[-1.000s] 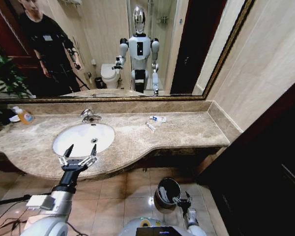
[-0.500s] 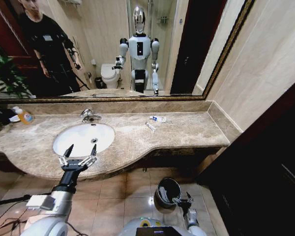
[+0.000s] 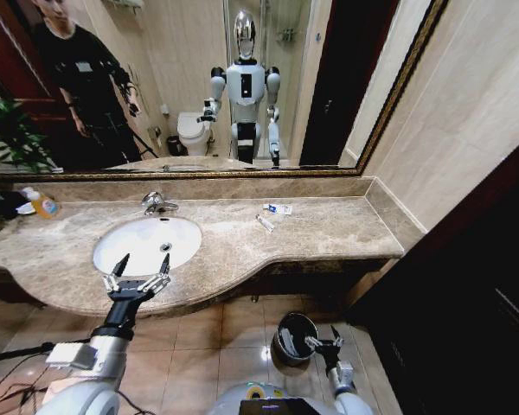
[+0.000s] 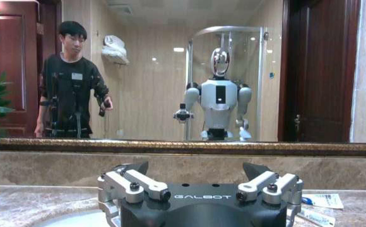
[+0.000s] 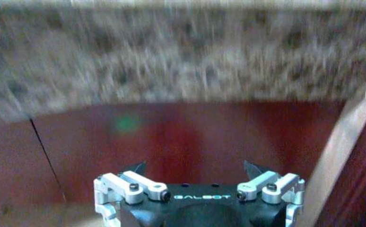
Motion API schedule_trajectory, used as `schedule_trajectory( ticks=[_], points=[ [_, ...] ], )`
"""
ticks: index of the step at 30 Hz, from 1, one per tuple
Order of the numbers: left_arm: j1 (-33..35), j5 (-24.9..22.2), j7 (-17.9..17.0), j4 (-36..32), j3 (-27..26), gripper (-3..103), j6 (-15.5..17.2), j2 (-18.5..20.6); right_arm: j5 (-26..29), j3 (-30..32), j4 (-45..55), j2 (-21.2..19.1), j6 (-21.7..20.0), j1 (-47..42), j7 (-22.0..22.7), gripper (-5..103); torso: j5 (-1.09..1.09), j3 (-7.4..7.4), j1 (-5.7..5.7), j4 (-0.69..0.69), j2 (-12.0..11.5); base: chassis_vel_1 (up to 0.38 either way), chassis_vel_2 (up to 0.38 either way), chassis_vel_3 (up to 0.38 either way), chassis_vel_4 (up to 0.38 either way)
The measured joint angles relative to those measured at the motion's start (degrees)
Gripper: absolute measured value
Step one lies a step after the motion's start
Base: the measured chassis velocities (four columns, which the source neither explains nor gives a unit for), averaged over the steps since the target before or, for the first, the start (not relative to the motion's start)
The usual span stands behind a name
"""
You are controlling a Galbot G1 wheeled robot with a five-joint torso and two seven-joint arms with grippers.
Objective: Pick up the trash from the sink and place it in the trash bin.
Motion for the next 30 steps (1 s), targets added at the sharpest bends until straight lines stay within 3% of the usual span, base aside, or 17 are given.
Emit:
schedule_trajectory(
  ticks=[8, 15, 18, 23, 30],
  points=[
    [0.0, 0.0, 0.0, 0.0, 0.0, 100, 0.0, 0.0, 0.36, 0.24, 13.28, 0.01, -3.96, -3.01, 0.36, 100, 0.0, 0.0, 0.0, 0.0, 0.0, 0.0, 0.0, 0.0, 0.0],
    [0.0, 0.0, 0.0, 0.0, 0.0, 100, 0.0, 0.0, 0.36, -0.14, 22.75, -0.41, -12.32, 1.73, -0.13, 100, 0.0, 0.0, 0.0, 0.0, 0.0, 0.0, 0.0, 0.0, 0.0],
    [0.0, 0.0, 0.0, 0.0, 0.0, 100, 0.0, 0.0, 0.46, -0.79, 23.47, -1.85, -16.04, 5.7, -1.15, 100, 0.0, 0.0, 0.0, 0.0, 0.0, 0.0, 0.0, 0.0, 0.0],
    [0.0, 0.0, 0.0, 0.0, 0.0, 100, 0.0, 0.0, 1.0, -1.59, 21.97, -3.78, -18.89, 11.17, -3.68, 100, 0.0, 0.01, 0.0, 0.0, 0.0, 0.0, 0.0, 0.0, 0.0],
    [0.0, 0.0, 0.0, 0.0, 0.0, 100, 0.0, 0.0, 6.91, -4.64, 16.56, -8.27, -23.53, 23.79, -9.8, 100, 0.0, 0.01, 0.0, 0.01, 0.0, 0.0, 0.0, 0.0, 0.0]
  ],
)
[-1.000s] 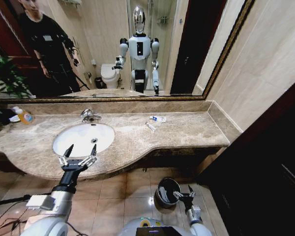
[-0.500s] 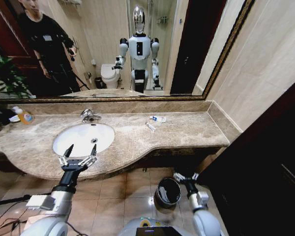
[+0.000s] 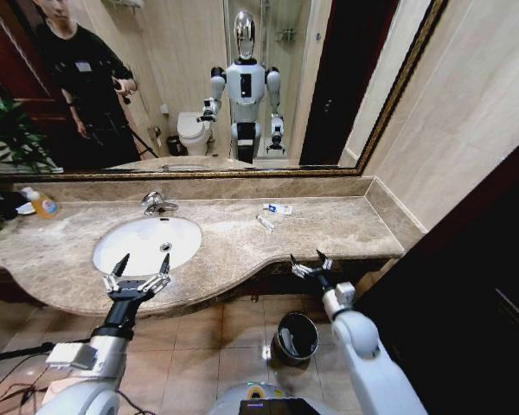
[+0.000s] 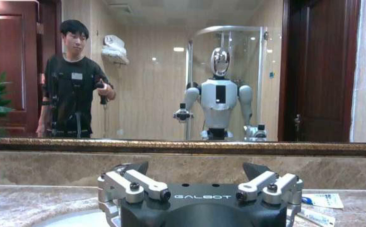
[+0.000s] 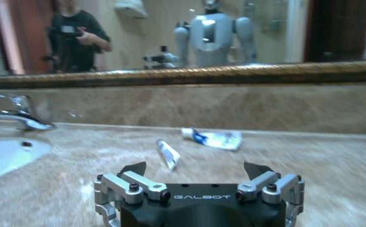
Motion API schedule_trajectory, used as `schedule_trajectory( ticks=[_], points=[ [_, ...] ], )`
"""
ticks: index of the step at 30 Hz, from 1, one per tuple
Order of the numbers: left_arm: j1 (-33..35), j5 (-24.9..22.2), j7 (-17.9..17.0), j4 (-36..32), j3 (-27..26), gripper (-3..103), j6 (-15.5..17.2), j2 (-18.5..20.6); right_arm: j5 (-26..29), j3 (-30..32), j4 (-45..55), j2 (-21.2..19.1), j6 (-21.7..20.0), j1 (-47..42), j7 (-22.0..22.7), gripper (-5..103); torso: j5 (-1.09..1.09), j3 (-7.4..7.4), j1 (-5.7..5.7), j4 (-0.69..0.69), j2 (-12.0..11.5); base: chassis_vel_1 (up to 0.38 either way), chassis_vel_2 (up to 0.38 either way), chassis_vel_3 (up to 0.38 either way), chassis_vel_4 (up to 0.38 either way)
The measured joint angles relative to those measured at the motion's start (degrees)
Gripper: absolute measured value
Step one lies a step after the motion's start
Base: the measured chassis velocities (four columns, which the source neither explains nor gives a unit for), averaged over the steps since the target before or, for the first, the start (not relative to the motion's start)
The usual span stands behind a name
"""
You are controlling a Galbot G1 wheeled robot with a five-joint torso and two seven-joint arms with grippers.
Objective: Pick up the trash from the sink and place it in the trash bin.
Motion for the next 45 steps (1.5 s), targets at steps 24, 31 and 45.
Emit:
schedule_trajectory(
  ticks=[24, 31, 45],
  points=[
    [0.0, 0.0, 0.01, 0.0, 0.0, 100, 0.0, 0.0, 3.72, -9.7, -24.04, -0.04, -3.07, 25.08, -7.92, 99, -0.01, 0.0, 0.0, 0.0, 0.0, 0.0, 0.0, 0.0, 0.0],
    [0.0, 0.0, 0.0, 0.0, 0.0, 100, -0.01, 0.0, 3.65, -10.31, -30.31, 1.1, -2.99, 29.53, -8.48, 97, -0.01, 0.0, 0.0, 0.0, 0.0, 0.0, 0.0, 0.0, 0.0],
    [0.0, 0.0, 0.0, 0.0, 0.0, 100, 0.0, 0.0, 2.85, -10.41, -32.54, 2.65, -2.6, 30.17, -8.61, 64, -0.01, -0.01, -0.01, 0.0, 0.0, 0.0, 0.0, 0.0, 0.0]
  ],
)
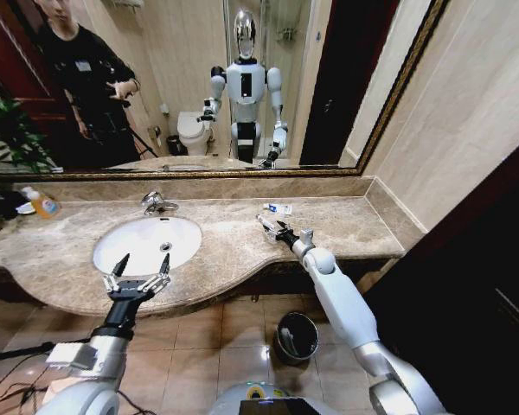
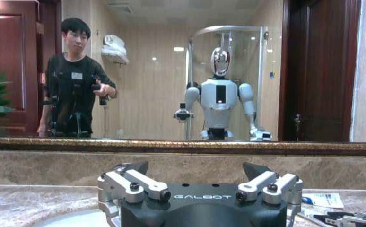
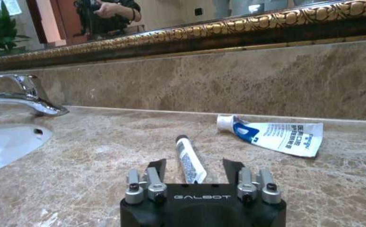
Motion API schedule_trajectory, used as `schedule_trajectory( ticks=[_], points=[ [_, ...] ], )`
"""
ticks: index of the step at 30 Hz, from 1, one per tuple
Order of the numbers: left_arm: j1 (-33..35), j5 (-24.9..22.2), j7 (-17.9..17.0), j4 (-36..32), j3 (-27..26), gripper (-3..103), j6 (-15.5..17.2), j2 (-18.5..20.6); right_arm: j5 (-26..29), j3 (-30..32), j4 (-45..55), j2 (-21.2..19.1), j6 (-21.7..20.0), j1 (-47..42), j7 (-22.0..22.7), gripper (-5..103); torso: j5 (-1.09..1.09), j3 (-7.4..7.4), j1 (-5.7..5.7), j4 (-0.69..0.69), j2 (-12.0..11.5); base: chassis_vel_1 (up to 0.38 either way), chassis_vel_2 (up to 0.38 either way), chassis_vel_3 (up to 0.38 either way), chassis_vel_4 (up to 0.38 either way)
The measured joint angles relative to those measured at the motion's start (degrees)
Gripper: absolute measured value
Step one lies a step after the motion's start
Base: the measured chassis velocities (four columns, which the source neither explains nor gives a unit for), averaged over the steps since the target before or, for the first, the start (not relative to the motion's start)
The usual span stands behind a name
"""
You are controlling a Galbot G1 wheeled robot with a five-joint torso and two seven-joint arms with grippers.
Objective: Pick up the trash from the sink and place it in the trash bin.
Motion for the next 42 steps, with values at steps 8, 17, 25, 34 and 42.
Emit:
schedule_trajectory(
  ticks=[8, 17, 25, 34, 42],
  points=[
    [0.0, 0.0, 0.0, 0.0, 0.0, 100, 0.0, 0.0, -0.53, -0.01, 0.03, 0.14, 0.09, -0.37, -0.31, 41, 0.0, 0.0, 0.0, 0.0, 0.0, 0.0, 0.0, 0.0, 0.0],
    [0.0, 0.0, 0.0, 0.0, 0.0, 100, 0.0, 0.0, -1.01, 0.1, 0.56, 0.55, 0.27, -1.15, -0.6, 36, 0.0, 0.0, 0.0, 0.0, 0.01, 0.0, 0.0, 0.0, 0.0],
    [0.0, 0.0, 0.0, 0.0, 0.0, 100, 0.0, 0.0, -1.16, 0.22, 1.19, 0.69, 0.28, -1.95, -0.57, 14, 0.0, 0.0, 0.0, 0.0, 0.01, 0.0, 0.0, 0.0, 0.0],
    [0.0, 0.0, 0.0, 0.0, 0.0, 100, 0.0, 0.0, -1.19, 0.18, 1.83, 0.74, 0.31, -2.27, -0.22, 0, 0.0, 0.0, 0.0, 0.0, 0.01, 0.0, 0.0, 0.0, 0.0],
    [0.0, 0.0, 0.0, 0.0, 0.0, 100, 0.0, 0.0, -0.92, 0.12, 3.63, 0.53, 0.17, -3.04, 0.23, 0, 0.0, 0.0, 0.0, 0.0, 0.01, 0.0, 0.0, 0.0, 0.0]
  ],
)
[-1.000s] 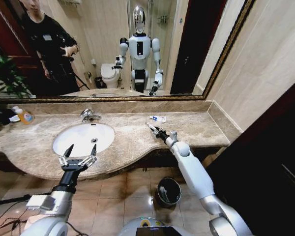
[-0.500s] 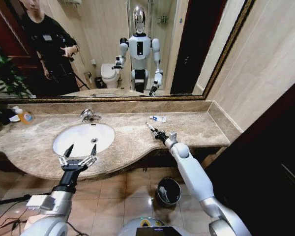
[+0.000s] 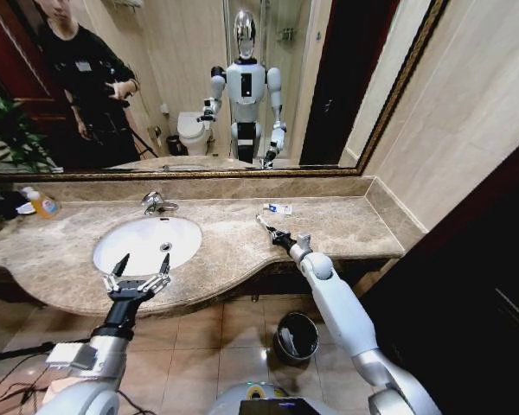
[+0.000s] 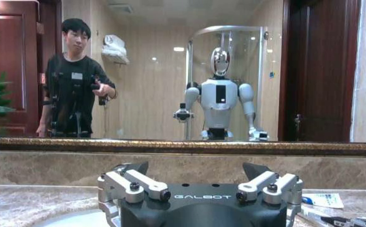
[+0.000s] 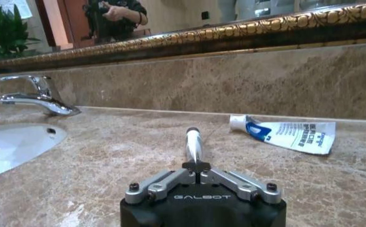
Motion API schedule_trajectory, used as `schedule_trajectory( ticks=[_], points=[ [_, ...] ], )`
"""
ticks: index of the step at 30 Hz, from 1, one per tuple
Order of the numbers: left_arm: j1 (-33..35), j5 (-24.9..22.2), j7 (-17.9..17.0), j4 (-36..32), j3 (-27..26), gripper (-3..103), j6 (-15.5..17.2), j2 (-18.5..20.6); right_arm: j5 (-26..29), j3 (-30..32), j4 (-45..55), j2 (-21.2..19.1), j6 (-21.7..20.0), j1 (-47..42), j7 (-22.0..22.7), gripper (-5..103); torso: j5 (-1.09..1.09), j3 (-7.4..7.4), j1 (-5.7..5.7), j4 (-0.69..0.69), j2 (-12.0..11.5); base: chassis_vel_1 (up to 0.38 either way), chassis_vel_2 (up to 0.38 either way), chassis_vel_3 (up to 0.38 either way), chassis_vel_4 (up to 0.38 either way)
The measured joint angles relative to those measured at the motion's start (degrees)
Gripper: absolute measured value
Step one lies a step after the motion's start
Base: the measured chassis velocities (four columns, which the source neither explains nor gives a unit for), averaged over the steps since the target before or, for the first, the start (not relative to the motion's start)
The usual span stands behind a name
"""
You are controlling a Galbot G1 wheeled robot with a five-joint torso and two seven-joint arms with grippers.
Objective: Pick up the trash from the sink and place it in the trash bin.
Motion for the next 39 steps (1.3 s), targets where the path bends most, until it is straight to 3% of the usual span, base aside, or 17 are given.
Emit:
schedule_trajectory(
  ticks=[16, 29, 39],
  points=[
    [0.0, 0.0, 0.0, 0.0, 0.0, 100, 0.0, 0.0, 1.88, 1.98, 7.92, -2.9, 0.15, -5.1, 3.61, 0, 0.01, 0.0, 0.0, 0.0, 0.0, 0.0, 0.0, 0.0, 0.0],
    [0.0, 0.0, 0.0, 0.0, 0.0, 100, 0.0, 0.0, 1.28, 5.29, 20.84, -6.83, 2.29, -15.27, 13.23, 0, 0.01, 0.0, 0.0, 0.0, -0.01, 0.0, 0.0, 0.0, 0.0],
    [0.0, 0.0, 0.0, 0.0, 0.0, 100, 0.0, 0.0, 1.14, 9.23, 31.82, -8.0, 2.29, -26.87, 16.98, 0, 0.01, 0.0, 0.0, 0.0, -0.01, 0.0, 0.0, 0.0, 0.0]
  ],
)
